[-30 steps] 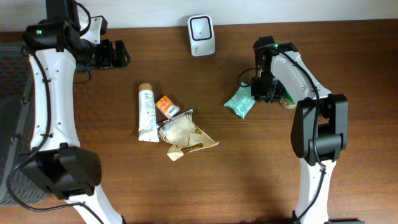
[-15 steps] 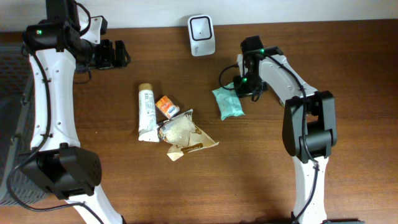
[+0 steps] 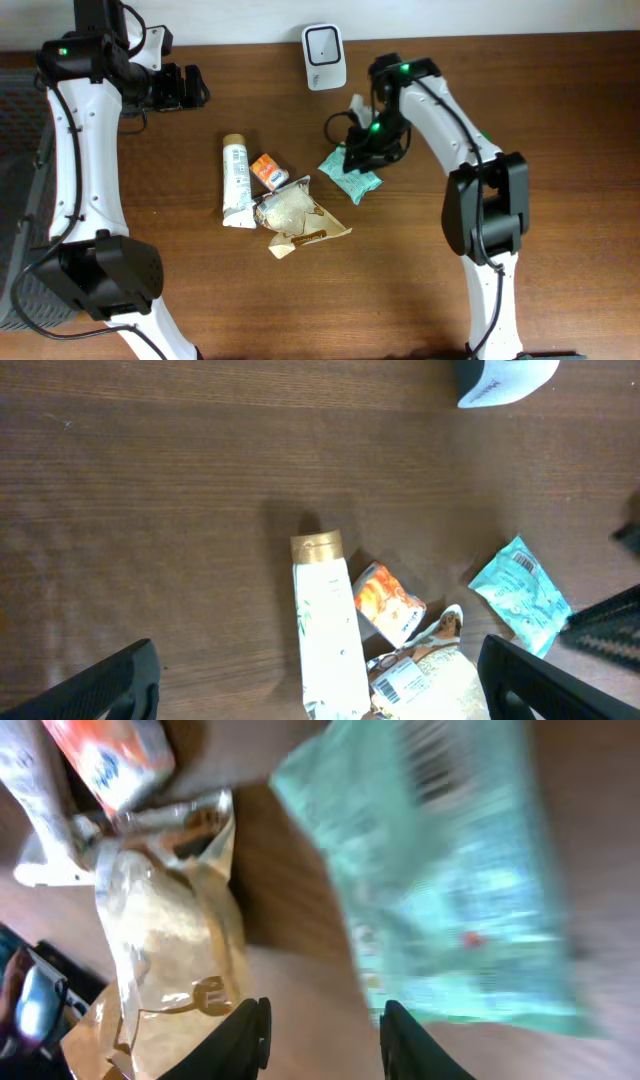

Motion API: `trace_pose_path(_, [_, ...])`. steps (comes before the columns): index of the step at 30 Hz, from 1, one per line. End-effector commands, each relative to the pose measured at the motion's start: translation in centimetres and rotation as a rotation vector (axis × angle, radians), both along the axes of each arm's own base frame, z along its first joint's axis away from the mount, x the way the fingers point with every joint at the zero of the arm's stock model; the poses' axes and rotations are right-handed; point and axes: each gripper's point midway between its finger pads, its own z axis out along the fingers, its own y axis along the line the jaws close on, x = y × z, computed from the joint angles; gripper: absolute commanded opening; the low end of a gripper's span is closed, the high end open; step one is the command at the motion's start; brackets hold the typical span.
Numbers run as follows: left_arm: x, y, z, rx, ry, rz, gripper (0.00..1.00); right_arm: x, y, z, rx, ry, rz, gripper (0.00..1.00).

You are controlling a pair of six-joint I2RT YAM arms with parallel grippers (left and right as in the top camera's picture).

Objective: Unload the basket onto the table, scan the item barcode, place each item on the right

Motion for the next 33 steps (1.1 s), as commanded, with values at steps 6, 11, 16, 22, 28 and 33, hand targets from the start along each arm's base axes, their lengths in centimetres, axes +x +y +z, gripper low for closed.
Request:
trace_pose_path(6, [0.0, -0.3, 0.3, -0.002, -0.013, -0.022, 0.99, -2.8, 0.2, -4.0, -0.205, 0.047, -0.031, 0.32])
trace_pose_path(11, [0.0, -0.4, 0.3, -0.002, -0.013, -0.022, 0.99, -1.7, -3.0, -4.6, -0.338, 0.018, -0.088, 0.32])
trace_pose_path(16, [0.0, -0.3, 0.3, -0.002, -0.013, -0.022, 0.99, -1.1, -3.6, -4.1, -0.316, -0.005, -0.065, 0.30])
trace_pose_path(22, [0.0, -0.3, 0.3, -0.002, -0.013, -0.022, 0.99, 0.6, -4.7, -0.5, -0.149, -0.039, -0.063, 0.18])
trace_pose_path(28, [0.0, -0.3, 0.3, -0.002, -0.013, -0.022, 0.99, 3.4, -9.5, 4.3, -0.116, -0.177, -0.179, 0.41])
trace_pose_path(33, [0.0, -0.4, 0.3, -0.002, -0.013, -0.022, 0.99, 3.6, -10.2, 1.5, -0.045, -0.146, -0.170, 0.61])
